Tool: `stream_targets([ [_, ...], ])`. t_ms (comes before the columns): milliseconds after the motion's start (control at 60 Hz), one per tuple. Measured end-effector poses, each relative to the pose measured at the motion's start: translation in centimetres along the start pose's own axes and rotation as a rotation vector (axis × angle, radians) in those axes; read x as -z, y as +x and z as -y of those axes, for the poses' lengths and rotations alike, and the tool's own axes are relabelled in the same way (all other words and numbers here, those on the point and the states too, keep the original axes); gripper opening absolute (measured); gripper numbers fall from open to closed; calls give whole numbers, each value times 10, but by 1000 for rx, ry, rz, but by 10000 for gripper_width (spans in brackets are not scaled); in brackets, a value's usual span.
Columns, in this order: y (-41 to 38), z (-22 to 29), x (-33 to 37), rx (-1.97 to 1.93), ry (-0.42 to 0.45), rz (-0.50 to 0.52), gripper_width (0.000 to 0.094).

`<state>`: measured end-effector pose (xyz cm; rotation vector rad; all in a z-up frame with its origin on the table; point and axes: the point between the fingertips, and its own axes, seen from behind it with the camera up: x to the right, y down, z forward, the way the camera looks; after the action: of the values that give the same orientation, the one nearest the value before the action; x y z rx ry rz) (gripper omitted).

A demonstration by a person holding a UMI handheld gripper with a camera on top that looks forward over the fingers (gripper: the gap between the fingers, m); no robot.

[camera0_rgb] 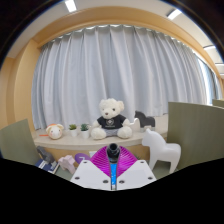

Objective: Unplug charger

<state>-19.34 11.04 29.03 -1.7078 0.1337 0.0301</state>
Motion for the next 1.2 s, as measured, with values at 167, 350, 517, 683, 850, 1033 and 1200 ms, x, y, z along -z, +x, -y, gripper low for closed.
stream_targets([
  [167, 69, -81, -21, 29, -164, -69, 46],
  [350, 98, -220, -35, 52, -409, -89, 46],
  [517, 103, -284, -35, 22, -513, -90, 78],
  [683, 111, -305, -30, 14, -537, -133, 133],
  [850, 108, -297, -21, -23, -559, -156, 593],
  [1033, 83, -211, 12, -41, -398, -185, 836],
  [1200, 27, -137, 87, -35, -286, -153, 853],
])
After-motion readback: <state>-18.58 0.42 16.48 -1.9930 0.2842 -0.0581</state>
